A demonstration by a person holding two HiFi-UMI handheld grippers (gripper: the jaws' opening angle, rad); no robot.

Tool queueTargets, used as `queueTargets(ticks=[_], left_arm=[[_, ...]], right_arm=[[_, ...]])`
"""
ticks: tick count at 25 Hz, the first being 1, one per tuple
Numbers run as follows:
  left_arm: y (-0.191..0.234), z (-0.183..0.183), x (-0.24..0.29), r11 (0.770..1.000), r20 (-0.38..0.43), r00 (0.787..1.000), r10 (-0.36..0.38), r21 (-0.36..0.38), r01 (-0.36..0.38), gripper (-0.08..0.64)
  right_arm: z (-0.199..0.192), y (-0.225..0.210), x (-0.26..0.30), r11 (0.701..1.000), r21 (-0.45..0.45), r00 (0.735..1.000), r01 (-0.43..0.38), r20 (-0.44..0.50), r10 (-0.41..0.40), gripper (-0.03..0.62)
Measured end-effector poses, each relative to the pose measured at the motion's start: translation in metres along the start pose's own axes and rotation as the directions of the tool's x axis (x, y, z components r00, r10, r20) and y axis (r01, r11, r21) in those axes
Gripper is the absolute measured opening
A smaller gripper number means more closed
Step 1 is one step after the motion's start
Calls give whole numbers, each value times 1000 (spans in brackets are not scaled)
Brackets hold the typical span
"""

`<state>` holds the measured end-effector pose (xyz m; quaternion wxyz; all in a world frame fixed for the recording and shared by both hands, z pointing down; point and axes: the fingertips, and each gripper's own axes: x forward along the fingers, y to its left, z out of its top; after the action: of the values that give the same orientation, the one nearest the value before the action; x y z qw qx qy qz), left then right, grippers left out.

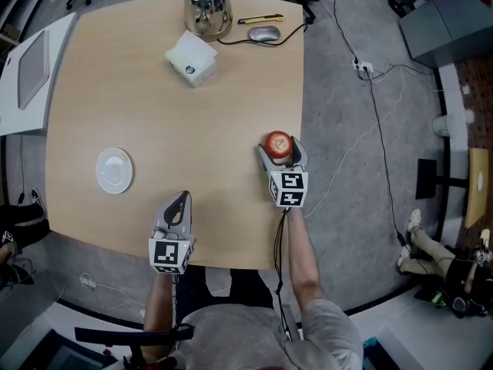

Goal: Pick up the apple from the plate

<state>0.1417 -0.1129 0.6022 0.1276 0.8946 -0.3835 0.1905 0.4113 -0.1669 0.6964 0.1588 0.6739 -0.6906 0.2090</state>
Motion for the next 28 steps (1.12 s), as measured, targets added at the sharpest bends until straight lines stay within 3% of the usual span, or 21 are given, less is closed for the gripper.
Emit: queueTargets(ticks=[28], left_arm=[[2,11,-15,1000,31,999,8,7,-8,20]], right_arm=[[17,4,-12,1000,0,1000,10,21,-10,423]])
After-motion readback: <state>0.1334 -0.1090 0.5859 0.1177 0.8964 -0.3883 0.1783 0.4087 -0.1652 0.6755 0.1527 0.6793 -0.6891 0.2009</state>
